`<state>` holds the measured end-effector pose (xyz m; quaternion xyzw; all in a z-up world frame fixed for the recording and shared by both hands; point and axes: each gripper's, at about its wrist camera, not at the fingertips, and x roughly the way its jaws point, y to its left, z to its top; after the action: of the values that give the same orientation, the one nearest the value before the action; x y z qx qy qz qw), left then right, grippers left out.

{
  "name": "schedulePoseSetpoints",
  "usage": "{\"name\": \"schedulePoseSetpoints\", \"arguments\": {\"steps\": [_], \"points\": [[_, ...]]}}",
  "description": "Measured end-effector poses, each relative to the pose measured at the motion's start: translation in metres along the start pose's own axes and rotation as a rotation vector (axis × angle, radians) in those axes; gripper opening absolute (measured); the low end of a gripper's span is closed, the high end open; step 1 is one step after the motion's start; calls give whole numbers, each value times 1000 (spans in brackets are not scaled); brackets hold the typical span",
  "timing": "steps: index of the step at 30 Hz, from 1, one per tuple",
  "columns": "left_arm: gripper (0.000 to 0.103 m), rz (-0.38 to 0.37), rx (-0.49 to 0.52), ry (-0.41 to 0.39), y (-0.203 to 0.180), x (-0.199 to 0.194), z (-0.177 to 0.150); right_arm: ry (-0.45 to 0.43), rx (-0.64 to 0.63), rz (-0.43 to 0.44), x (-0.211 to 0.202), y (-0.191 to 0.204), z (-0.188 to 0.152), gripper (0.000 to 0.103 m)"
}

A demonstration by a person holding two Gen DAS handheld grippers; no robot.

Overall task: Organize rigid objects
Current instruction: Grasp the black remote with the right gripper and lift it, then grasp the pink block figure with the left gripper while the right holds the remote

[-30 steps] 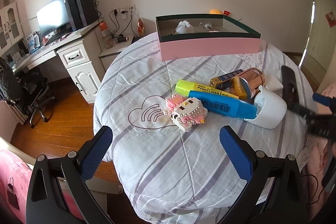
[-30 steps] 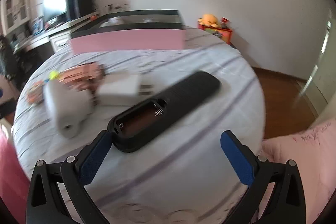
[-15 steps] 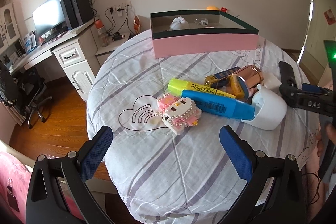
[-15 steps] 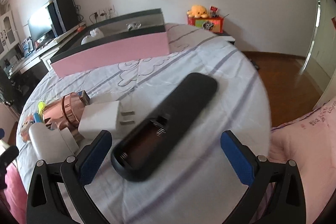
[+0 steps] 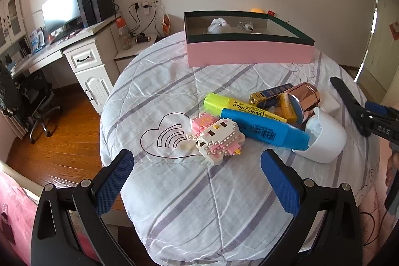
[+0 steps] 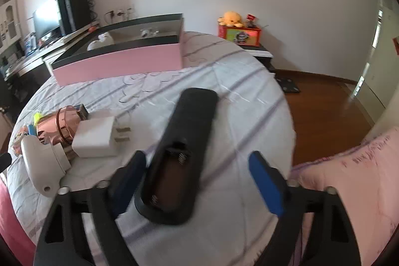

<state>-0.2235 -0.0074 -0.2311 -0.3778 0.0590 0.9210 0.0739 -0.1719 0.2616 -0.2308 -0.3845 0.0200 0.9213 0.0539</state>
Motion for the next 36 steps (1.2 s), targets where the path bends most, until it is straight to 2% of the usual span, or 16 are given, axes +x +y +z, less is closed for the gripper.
{"name": "schedulePoseSetpoints", "arguments": {"steps": [2, 4, 7, 10, 22, 25, 26, 28, 30, 36], "points": [[103, 4, 4, 6, 1, 1, -1, 32, -17, -8, 15, 4, 5, 71], [103, 12, 1, 6, 3, 0, -2, 27, -17, 5, 22, 5, 8, 70], [103, 28, -17, 10, 10, 2, -1, 3, -57, 32, 26, 7, 12, 52], [103, 38, -38, 11, 15, 5, 0, -11, -134, 64, 29, 11, 16, 46], [103, 27, -43, 53, -1, 38, 8, -18, -100, 129, 41, 3, 20, 45], [102, 34, -40, 39, -4, 44, 8, -18, -104, 126, 41, 4, 20, 45], [99, 39, -35, 31, -4, 45, 8, -19, -106, 124, 41, 5, 20, 45], [85, 6, -16, 24, -5, 46, 8, -20, -110, 123, 41, 5, 20, 45], [63, -23, -5, 12, -6, 46, 7, -22, -108, 127, 41, 4, 20, 45], [61, -34, 1, -14, -7, 45, 8, -26, -106, 131, 41, 3, 19, 45]]}}
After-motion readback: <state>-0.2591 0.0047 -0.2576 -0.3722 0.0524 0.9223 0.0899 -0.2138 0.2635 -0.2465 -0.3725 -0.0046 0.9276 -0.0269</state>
